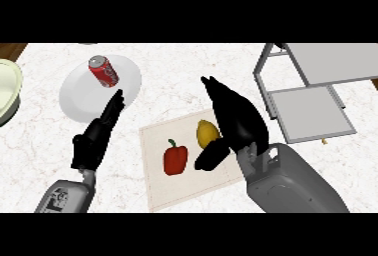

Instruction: Pick the lemon from the placemat and place it in the tiered shelf

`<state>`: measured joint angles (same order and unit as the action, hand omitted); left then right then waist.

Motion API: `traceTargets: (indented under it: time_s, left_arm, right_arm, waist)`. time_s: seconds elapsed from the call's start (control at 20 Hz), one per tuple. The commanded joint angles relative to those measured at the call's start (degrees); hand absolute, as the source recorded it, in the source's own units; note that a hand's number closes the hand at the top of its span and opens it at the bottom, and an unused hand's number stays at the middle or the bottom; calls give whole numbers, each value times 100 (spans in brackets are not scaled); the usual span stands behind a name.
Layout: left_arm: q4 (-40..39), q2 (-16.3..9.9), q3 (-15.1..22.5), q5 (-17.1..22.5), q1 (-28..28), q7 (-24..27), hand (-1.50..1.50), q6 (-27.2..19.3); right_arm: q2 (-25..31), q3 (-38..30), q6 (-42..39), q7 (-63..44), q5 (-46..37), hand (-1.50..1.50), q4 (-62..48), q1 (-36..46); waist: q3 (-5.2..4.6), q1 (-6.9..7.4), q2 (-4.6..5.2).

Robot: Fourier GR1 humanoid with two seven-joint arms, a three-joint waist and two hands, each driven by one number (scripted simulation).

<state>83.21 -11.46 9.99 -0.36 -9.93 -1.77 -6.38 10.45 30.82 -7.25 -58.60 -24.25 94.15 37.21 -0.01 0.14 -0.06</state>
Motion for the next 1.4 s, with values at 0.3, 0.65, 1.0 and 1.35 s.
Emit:
traceTargets:
  time_s: [0.3,0.65,1.0,1.35]
  left_arm:
    - [-485,159,-380,-89,-214,203,0,222]
    - [-324,175,-453,-263,-296,108,0,302]
    - [8,384,-281,-521,45,25,0,193]
    - [-141,552,-463,-583,-178,-18,0,271]
  right_arm:
    - [-418,-371,-544,-1,-545,-150,-91,-422]
    - [-785,-521,-841,-117,-932,-150,-283,-332]
    - [-1032,-283,-228,403,-1324,-150,-1458,-230]
    - [-1042,-655,-692,617,-1583,-150,-1286,-375]
  waist:
    - [0,-18,3]
    - [0,-10,0]
    - [1,37,9]
    - [1,0,5]
